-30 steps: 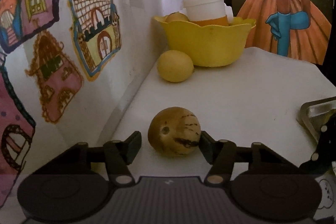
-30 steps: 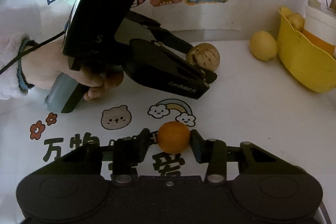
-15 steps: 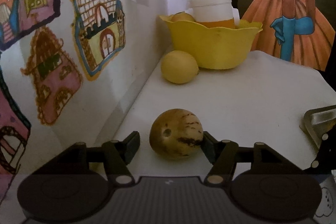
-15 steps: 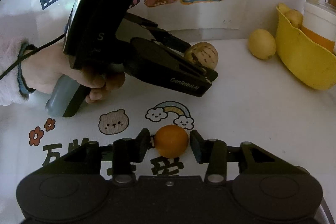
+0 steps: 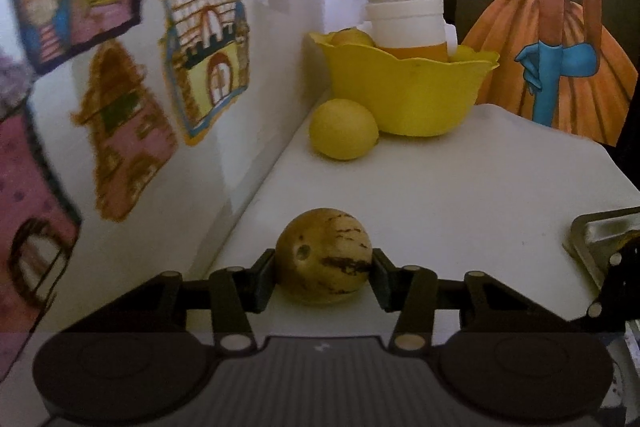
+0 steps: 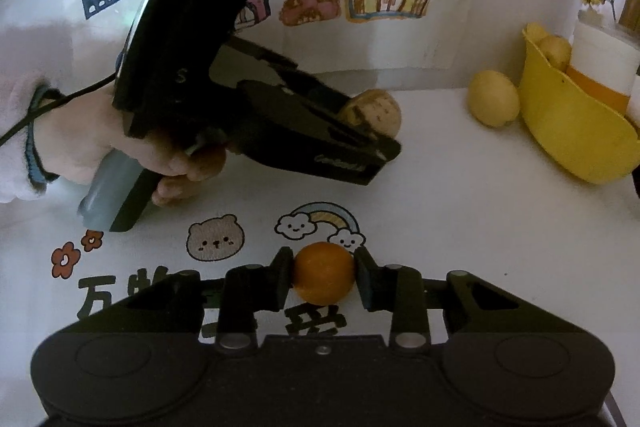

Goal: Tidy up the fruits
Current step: 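Grasp the striped melon with the left gripper while the right gripper grasps the orange, then carry the striped melon and the orange over the metal tray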

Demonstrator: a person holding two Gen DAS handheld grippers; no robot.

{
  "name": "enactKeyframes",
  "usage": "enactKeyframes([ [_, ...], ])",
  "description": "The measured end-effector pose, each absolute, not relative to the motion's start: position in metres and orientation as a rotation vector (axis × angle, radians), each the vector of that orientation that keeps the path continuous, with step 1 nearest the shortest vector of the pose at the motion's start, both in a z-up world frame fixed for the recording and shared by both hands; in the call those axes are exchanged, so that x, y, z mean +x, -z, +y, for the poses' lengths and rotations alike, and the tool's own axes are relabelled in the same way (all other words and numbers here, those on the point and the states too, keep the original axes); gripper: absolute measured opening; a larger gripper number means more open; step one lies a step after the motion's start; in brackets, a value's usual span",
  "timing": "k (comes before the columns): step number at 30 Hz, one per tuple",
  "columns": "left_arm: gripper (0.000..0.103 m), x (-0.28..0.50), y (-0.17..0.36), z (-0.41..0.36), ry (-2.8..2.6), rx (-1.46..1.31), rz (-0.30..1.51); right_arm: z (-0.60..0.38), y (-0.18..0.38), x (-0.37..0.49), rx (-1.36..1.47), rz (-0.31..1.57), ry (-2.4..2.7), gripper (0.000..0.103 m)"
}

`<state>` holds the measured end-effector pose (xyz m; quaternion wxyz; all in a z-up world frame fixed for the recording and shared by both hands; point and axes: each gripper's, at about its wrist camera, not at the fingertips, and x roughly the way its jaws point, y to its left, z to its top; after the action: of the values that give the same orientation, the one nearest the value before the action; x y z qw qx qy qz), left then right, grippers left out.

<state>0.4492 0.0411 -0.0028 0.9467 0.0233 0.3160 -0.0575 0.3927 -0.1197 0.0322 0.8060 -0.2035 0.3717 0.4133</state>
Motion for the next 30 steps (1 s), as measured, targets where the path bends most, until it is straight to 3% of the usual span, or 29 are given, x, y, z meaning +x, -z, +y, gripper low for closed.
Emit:
enactKeyframes([
  [30, 0.052, 0.315, -0.035, 0.028, 0.182, -0.045, 0.541, -0.179, -0.066, 0.306, -0.274, 0.663, -0.817, 0.035],
])
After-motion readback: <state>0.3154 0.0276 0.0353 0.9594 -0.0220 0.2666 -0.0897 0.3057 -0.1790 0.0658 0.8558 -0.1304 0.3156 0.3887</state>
